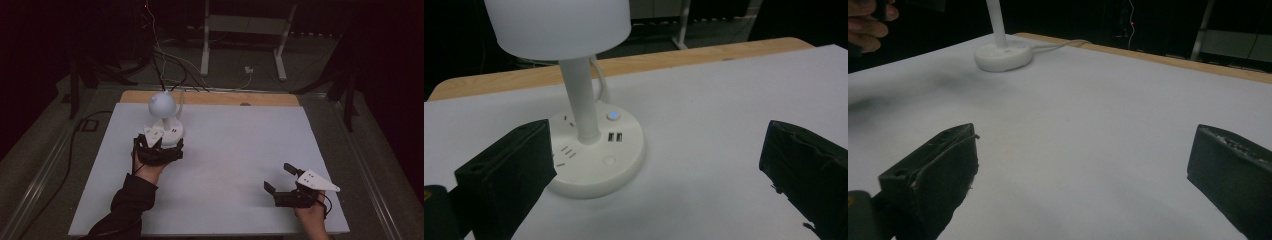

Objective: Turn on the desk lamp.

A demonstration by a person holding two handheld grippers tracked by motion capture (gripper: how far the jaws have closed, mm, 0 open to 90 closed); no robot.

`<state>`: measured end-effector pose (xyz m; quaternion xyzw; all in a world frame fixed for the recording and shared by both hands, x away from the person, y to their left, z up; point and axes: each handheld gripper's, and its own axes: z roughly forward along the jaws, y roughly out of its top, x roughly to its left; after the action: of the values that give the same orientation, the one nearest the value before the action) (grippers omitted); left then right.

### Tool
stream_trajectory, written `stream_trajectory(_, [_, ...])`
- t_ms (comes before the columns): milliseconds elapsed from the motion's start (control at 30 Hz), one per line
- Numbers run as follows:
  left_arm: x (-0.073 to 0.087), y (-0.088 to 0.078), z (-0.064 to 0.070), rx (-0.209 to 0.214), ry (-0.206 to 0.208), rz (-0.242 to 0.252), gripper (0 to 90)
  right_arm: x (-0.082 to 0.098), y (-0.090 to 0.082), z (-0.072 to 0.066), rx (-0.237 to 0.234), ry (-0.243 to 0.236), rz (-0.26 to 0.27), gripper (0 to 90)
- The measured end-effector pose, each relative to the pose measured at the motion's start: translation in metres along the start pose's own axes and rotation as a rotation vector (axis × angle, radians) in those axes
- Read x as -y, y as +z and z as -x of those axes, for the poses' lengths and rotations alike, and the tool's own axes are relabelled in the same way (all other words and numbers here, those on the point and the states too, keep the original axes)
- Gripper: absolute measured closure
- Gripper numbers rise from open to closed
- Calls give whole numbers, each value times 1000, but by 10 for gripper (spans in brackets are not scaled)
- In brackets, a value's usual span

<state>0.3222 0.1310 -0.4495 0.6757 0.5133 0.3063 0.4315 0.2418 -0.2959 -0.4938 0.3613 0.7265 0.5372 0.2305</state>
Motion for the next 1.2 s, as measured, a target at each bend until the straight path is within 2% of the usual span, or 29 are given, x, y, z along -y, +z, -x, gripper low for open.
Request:
stream_trajectory(233, [-3, 16, 3, -20, -40, 2, 16, 0, 0, 0, -3, -1, 6, 0])
stream_trajectory(533, [-2, 32, 4, -72, -53, 8, 27, 0, 0, 0, -10, 5, 8, 0])
stream_trajectory(700, [-1, 41, 2, -95, -53, 15, 43, 0, 0, 0, -15, 5, 6, 0])
stream_trajectory(833, [1, 50, -2, -116, -72, 6, 51, 0, 1, 0, -21, 14, 4, 0])
stream_trajectory(1033, [7, 58, -8, -134, -68, -17, 174, 0, 1, 1, -22, 17, 2, 0])
stream_trajectory(1200, [10, 58, -7, -138, -44, -19, 364, 1, 1, 2, -23, 22, -1, 0])
